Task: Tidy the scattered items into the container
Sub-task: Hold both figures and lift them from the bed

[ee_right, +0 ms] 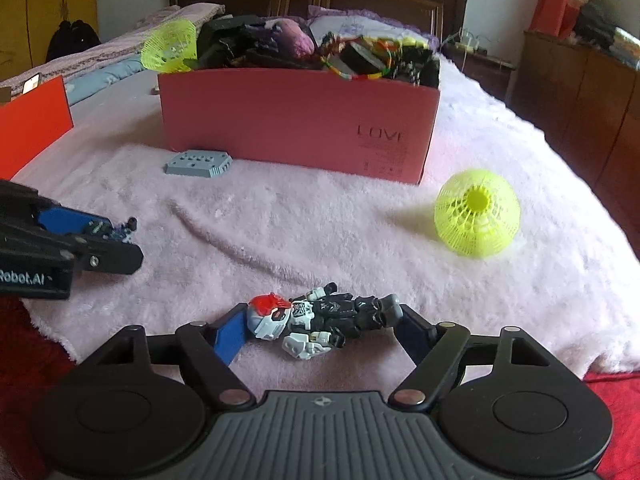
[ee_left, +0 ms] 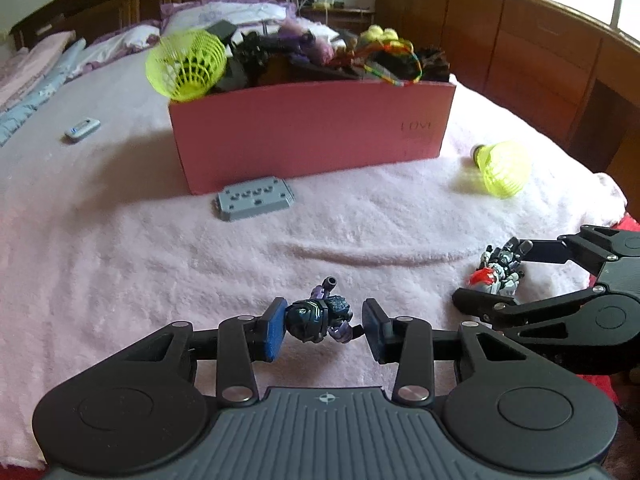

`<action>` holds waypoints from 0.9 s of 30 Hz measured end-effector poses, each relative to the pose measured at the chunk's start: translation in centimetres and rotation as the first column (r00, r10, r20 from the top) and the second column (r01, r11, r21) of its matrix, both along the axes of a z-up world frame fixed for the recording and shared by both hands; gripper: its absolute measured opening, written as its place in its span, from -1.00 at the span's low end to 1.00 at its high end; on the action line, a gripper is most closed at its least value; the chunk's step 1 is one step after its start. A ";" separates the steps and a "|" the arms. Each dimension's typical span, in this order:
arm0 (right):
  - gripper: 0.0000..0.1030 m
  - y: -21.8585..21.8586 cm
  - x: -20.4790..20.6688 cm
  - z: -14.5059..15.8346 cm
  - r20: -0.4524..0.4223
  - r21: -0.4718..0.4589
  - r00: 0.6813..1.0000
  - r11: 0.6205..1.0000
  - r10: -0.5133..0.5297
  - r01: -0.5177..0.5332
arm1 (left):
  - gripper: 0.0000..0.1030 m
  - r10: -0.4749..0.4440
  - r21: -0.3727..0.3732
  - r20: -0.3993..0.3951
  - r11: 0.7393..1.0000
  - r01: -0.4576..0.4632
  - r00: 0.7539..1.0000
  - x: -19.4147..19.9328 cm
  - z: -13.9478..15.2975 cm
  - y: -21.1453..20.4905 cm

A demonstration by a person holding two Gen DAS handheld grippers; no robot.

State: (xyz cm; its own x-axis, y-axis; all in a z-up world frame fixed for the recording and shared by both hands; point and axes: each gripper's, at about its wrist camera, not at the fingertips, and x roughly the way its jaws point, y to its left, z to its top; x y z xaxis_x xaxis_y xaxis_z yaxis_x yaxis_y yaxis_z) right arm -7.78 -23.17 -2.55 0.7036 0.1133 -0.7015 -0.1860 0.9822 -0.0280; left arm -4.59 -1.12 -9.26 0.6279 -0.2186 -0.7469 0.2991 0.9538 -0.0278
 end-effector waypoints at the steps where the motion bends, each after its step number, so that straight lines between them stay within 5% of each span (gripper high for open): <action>1: 0.53 0.0 -0.1 0.3 0.009 -0.005 1.000 1.000 0.003 -0.003 | -0.19 0.001 -0.002 0.006 1.000 -0.001 1.000 -0.1 0.3 0.0; 13: 0.54 1.1 -0.6 2.2 0.045 -0.014 0.997 0.998 0.057 -0.056 | -0.19 0.024 -0.005 0.034 1.000 -0.024 0.999 -0.6 1.8 0.5; 27: 0.54 1.2 -0.5 1.5 0.013 -0.009 0.998 0.998 0.067 -0.067 | -0.01 0.059 -0.003 -0.061 0.998 -0.059 0.996 0.2 -1.3 1.5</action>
State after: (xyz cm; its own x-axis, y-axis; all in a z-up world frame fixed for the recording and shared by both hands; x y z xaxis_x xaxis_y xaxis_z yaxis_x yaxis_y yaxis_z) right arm -8.27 -22.01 -1.08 0.7041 0.1546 -0.6931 -0.2507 0.9673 -0.0389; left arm -4.42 0.34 -10.52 0.5935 -0.1864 -0.7829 0.2402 0.9695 -0.0488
